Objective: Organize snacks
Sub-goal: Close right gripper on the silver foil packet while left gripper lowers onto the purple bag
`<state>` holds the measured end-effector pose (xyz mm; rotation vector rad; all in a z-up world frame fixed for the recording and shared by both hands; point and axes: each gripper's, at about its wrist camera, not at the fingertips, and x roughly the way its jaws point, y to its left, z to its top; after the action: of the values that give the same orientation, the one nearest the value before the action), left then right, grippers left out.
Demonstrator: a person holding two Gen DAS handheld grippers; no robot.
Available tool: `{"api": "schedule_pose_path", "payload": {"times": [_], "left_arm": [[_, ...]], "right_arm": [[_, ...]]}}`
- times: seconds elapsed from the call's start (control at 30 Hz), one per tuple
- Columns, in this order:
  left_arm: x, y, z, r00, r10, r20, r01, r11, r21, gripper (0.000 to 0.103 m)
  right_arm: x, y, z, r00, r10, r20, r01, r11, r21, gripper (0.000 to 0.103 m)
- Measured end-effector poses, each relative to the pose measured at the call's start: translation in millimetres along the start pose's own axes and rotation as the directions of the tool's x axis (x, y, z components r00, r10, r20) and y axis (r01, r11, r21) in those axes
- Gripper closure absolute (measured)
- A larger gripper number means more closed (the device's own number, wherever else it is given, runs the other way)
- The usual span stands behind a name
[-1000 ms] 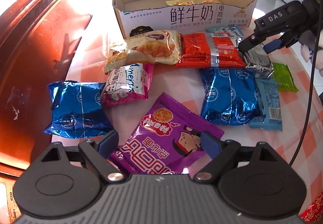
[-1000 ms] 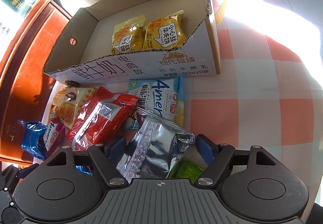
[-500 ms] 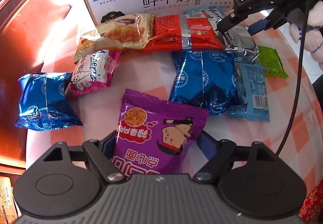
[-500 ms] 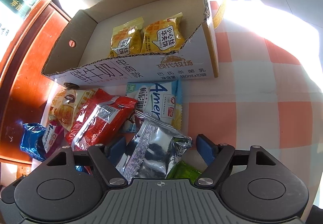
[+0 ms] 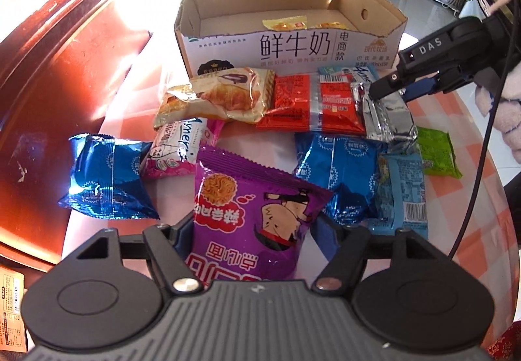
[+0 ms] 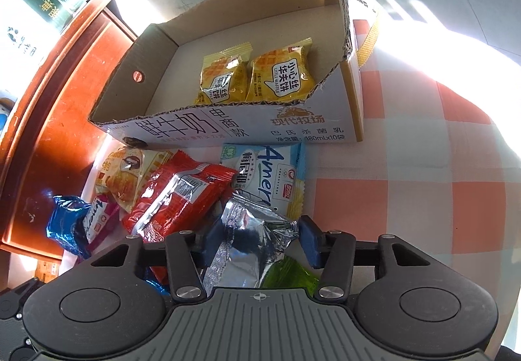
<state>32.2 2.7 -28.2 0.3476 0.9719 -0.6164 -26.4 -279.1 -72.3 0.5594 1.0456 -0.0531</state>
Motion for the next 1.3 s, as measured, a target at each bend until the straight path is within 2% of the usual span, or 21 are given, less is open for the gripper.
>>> {"api": "schedule_pose_path", "payload": {"times": [0.2, 0.27, 0.33, 0.43, 0.5, 0.63, 0.7, 0.77, 0.8, 0.9, 1.0, 1.1, 1.2, 1.27, 1.3], "left_arm": [[-15.5, 9.3, 17.5, 0.995, -0.031, 0.093, 0.040, 0.994, -0.100, 0.032], [-16.0, 9.1, 24.2, 0.994, -0.022, 0.110, 0.035, 0.992, -0.122, 0.032], [-14.6, 7.5, 29.9, 0.992, -0.005, 0.124, 0.021, 0.992, -0.128, 0.032], [-11.4, 6.0, 34.9, 0.992, 0.009, 0.129, 0.011, 0.989, -0.149, 0.032], [-7.5, 3.3, 35.8, 0.992, 0.039, 0.119, -0.021, 0.989, -0.149, 0.032], [2.4, 3.4, 32.6, 0.992, 0.098, 0.078, -0.086, 0.986, -0.141, 0.032], [7.9, 5.2, 30.5, 0.992, 0.113, 0.055, -0.103, 0.982, -0.156, 0.032], [10.7, 6.5, 29.1, 0.991, 0.124, 0.043, -0.115, 0.979, -0.168, 0.032], [12.4, 6.3, 28.2, 0.989, 0.140, 0.039, -0.131, 0.977, -0.170, 0.032], [13.8, 5.1, 28.7, 0.988, 0.150, 0.033, -0.143, 0.975, -0.168, 0.032], [12.0, 2.4, 30.6, 0.988, 0.148, 0.043, -0.140, 0.977, -0.161, 0.032], [13.3, 0.1, 32.9, 0.987, 0.157, 0.043, -0.148, 0.976, -0.157, 0.032], [14.5, -3.1, 37.3, 0.985, 0.166, 0.046, -0.157, 0.975, -0.154, 0.032], [14.3, -6.0, 40.0, 0.984, 0.171, 0.053, -0.162, 0.976, -0.148, 0.032], [14.8, -7.0, 41.6, 0.984, 0.172, 0.057, -0.162, 0.976, -0.146, 0.032]], "right_arm": [[-0.8, -7.6, 1.1, 1.000, 0.001, 0.000, -0.001, 1.000, 0.027, 0.056], [2.2, -7.2, 0.9, 1.000, 0.007, -0.014, -0.007, 0.999, 0.040, 0.052], [5.6, -4.9, -0.3, 0.999, 0.001, -0.039, 0.001, 0.999, 0.047, 0.042], [10.0, -1.4, -3.9, 0.997, -0.018, -0.080, 0.023, 0.997, 0.068, 0.033], [12.6, 2.8, -6.8, 0.995, -0.030, -0.090, 0.036, 0.997, 0.065, 0.030], [18.5, 23.5, -12.3, 0.996, -0.054, -0.077, 0.051, 0.998, -0.040, 0.027], [22.9, 36.5, -16.7, 0.994, -0.094, -0.050, 0.086, 0.987, -0.137, 0.027], [26.6, 46.9, -22.5, 0.991, -0.130, -0.015, 0.122, 0.964, -0.235, 0.029], [27.8, 50.9, -25.1, 0.990, -0.139, -0.001, 0.134, 0.951, -0.278, 0.033], [25.3, 57.1, -30.8, 0.991, -0.134, 0.021, 0.132, 0.915, -0.380, 0.041], [18.3, 63.2, -37.4, 0.990, -0.129, 0.054, 0.139, 0.866, -0.480, 0.044], [9.2, 67.0, -41.6, 0.991, -0.109, 0.083, 0.137, 0.830, -0.540, 0.044], [-1.1, 67.5, -41.1, 0.992, -0.085, 0.097, 0.125, 0.829, -0.545, 0.045], [-10.1, 69.5, -40.4, 0.990, -0.067, 0.125, 0.126, 0.820, -0.558, 0.063], [-14.6, 70.7, -40.4, 0.989, -0.054, 0.137, 0.123, 0.818, -0.562, 0.067]]}}
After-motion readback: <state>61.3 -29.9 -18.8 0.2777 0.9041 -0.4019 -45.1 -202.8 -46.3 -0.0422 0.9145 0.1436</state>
